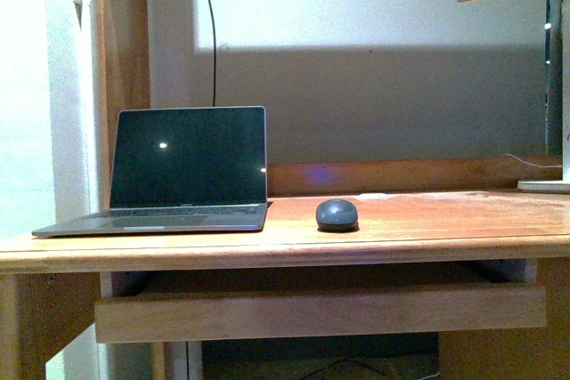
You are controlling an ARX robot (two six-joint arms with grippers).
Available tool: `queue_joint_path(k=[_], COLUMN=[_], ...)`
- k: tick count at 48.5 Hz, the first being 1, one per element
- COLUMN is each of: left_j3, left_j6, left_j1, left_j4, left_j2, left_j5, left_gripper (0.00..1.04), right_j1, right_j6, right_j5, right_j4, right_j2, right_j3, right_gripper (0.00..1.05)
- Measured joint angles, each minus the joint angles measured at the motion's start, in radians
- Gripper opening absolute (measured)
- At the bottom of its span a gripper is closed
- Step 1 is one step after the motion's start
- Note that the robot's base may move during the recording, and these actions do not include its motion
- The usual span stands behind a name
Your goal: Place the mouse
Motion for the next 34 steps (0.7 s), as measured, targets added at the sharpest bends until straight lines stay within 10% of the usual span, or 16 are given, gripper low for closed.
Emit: queue_joint_path(k=[16, 34], left_j3=[0.0, 0.0], left_j6=[0.0, 0.0], left_j1=[0.0, 0.0], left_j4=[0.0, 0.0], left_j2=[0.0, 0.0], left_j5=[0.0, 0.0], left_gripper=[0.97, 0.97], right_j1=[0.0, 0.0], right_j6=[0.0, 0.0], right_j5=[0.0, 0.0], right_j4=[0.0, 0.0], right_j2=[0.0, 0.0], right_j3=[0.0, 0.0], right_gripper=[0.99, 0.97])
